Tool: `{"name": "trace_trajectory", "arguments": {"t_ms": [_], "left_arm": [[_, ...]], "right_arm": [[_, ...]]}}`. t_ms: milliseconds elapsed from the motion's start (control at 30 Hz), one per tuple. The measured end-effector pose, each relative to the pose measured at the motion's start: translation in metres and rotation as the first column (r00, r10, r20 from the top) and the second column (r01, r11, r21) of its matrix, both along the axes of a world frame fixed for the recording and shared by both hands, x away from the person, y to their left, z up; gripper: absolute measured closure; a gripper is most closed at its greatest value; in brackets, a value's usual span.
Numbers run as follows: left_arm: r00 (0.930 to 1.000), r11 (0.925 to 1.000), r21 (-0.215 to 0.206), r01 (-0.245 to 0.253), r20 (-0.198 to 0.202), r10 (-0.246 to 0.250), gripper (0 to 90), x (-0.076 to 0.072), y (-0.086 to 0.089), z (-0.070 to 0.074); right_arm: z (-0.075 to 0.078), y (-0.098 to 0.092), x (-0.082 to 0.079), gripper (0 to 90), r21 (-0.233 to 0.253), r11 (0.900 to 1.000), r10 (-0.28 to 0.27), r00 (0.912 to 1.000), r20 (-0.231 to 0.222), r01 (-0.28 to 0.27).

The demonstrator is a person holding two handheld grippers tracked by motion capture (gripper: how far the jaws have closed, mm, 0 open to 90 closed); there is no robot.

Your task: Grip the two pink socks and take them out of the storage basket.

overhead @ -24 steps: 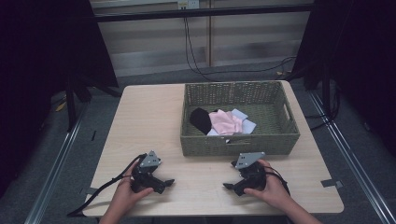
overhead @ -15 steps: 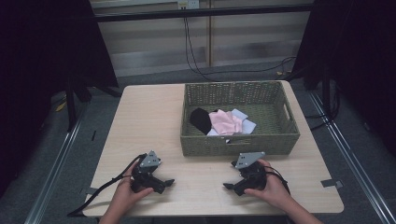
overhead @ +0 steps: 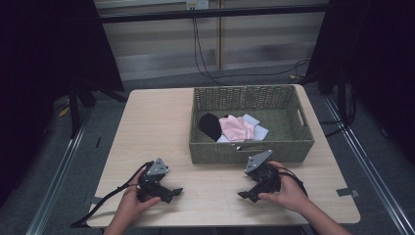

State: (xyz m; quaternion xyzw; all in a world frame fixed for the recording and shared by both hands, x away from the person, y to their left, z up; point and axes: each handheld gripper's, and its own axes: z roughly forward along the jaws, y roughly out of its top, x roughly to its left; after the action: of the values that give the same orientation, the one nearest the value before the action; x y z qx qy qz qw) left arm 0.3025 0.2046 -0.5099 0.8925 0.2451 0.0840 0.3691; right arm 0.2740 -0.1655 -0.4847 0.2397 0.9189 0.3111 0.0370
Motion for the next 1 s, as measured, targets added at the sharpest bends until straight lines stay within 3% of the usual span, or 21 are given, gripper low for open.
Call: {"name": "trace_trajectory", "arguments": {"t_ms": [400,1000], "left_arm": [[1.0000,1.0000,0.000,0.000,0.000,0.000,0.0,0.000,0.000,0.000],[1.0000,1.0000,0.000,0.000,0.000,0.000,0.0,0.000,0.000,0.000]], "right_arm": [[0.040,0.000,0.012,19.0,-0.037,0.999,0.031,0.9961,-0.083,-0.034],[0.097,-0.004,0.031,20.0,-0.105,0.992,0.056,0.9938,-0.096,-0.066]]}}
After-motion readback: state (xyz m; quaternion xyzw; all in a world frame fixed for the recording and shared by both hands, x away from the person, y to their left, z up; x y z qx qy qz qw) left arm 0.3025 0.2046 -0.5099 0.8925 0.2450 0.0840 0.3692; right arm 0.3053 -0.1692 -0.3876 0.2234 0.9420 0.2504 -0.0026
